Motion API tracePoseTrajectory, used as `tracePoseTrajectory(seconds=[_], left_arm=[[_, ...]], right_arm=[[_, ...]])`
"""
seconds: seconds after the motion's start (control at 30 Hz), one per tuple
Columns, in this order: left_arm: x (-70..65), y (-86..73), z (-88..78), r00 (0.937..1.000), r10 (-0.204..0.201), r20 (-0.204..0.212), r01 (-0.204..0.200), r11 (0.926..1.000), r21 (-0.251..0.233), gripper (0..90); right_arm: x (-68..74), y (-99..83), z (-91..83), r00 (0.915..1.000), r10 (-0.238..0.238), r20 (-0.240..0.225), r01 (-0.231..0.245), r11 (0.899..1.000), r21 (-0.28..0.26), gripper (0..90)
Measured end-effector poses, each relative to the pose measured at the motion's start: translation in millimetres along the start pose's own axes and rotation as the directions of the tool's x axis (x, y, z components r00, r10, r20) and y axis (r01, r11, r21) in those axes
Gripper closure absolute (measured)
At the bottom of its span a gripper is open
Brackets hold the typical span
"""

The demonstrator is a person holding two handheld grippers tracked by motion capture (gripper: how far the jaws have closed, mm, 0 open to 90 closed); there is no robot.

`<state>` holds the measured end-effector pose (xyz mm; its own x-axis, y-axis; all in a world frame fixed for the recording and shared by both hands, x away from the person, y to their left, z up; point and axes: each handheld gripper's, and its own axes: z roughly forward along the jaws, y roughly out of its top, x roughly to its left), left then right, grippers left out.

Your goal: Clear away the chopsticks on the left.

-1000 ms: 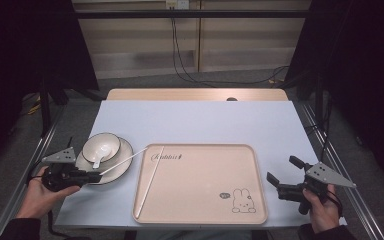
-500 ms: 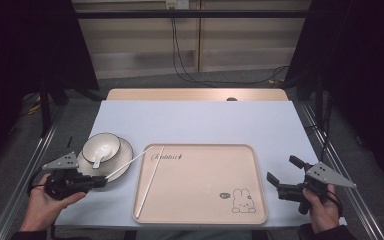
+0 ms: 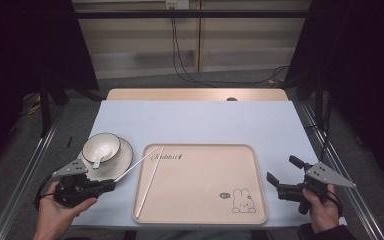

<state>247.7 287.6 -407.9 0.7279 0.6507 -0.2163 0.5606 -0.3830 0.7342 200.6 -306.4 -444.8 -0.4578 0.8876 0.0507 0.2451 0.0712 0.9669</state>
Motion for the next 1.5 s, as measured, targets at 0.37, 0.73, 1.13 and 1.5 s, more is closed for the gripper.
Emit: tracePoseTrajectory(seconds=[0.37, 0.73, 1.13, 1.5], left_arm=[[-25.5, 4.5, 6.8, 0.991, -0.125, -0.048, 0.122, 0.9906, -0.063, 84.8], [-28.5, 7.9, 35.6, 0.9701, -0.224, -0.092, 0.219, 0.9734, -0.069, 84.8], [-39.7, 23.8, 69.6, 0.964, -0.235, -0.125, 0.231, 0.9719, -0.045, 84.8], [-49.6, 33.3, 90.0, 0.9354, -0.3, -0.187, 0.296, 0.9539, -0.047, 84.8]], right_arm=[[0.1, 0.0, -0.1, 1.0, 0.0, 0.001, 0.0, 1.0, 0.0, 1.0], [0.1, 0.0, 0.4, 1.0, 0.0, -0.002, 0.0, 1.0, 0.002, 1.0], [-0.1, 0.0, 0.3, 1.0, -0.001, -0.005, 0.001, 1.0, 0.001, 1.0], [0.4, 0.1, 0.5, 0.9999, -0.004, -0.011, 0.004, 1.0, 0.006, 1.0]])
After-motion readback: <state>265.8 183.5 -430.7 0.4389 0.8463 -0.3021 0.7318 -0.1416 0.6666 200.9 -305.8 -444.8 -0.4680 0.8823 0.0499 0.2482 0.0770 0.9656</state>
